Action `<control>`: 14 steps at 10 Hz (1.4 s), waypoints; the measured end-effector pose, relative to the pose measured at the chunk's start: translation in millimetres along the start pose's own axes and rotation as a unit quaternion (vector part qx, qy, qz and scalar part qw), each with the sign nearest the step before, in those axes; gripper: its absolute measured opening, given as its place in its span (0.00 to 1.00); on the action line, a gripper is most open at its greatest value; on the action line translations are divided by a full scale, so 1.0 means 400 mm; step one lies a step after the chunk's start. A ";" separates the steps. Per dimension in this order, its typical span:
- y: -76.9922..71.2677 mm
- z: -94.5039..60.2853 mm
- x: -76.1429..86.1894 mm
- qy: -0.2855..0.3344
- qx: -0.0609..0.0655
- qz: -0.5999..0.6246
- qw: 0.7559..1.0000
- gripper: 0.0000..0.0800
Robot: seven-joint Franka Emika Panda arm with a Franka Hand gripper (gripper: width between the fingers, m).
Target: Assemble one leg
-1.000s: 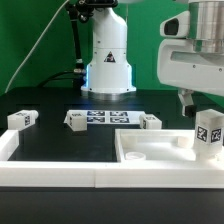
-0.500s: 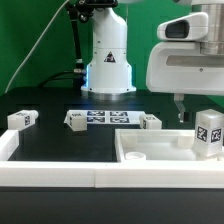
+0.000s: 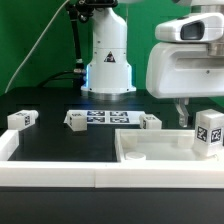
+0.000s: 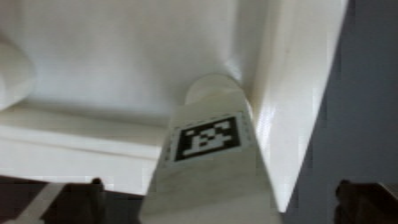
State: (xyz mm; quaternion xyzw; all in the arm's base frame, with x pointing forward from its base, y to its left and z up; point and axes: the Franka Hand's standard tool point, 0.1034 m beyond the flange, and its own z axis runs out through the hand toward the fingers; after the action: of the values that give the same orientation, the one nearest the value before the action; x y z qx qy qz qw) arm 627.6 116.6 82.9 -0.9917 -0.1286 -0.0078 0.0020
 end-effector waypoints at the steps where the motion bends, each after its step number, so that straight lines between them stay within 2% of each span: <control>1: 0.002 0.000 0.000 0.001 0.000 -0.034 0.999 0.81; 3: 0.005 0.000 0.000 0.001 0.000 -0.039 0.999 0.81; 4: 0.006 0.000 0.000 0.001 0.000 -0.039 0.999 0.70; 5: 0.005 0.000 0.000 0.001 0.000 -0.034 0.999 0.70; 6: 0.005 0.000 0.000 0.001 0.000 -0.024 1.000 0.45; 7: 0.006 0.000 0.000 0.001 0.000 -0.024 1.000 0.36; 8: 0.006 0.000 0.000 0.001 0.000 -0.015 1.000 0.36; 10: 0.003 0.002 -0.001 0.003 0.001 0.111 0.994 0.36; 14: -0.007 0.007 -0.002 0.010 0.004 0.321 0.947 0.36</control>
Offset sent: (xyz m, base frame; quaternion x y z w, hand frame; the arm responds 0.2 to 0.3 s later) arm 0.0000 0.0000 0.0000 0.0000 0.0000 0.0000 1.0000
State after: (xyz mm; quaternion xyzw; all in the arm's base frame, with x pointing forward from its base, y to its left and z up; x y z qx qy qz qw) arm 626.1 118.9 80.2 -0.9803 0.1965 -0.0162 0.0098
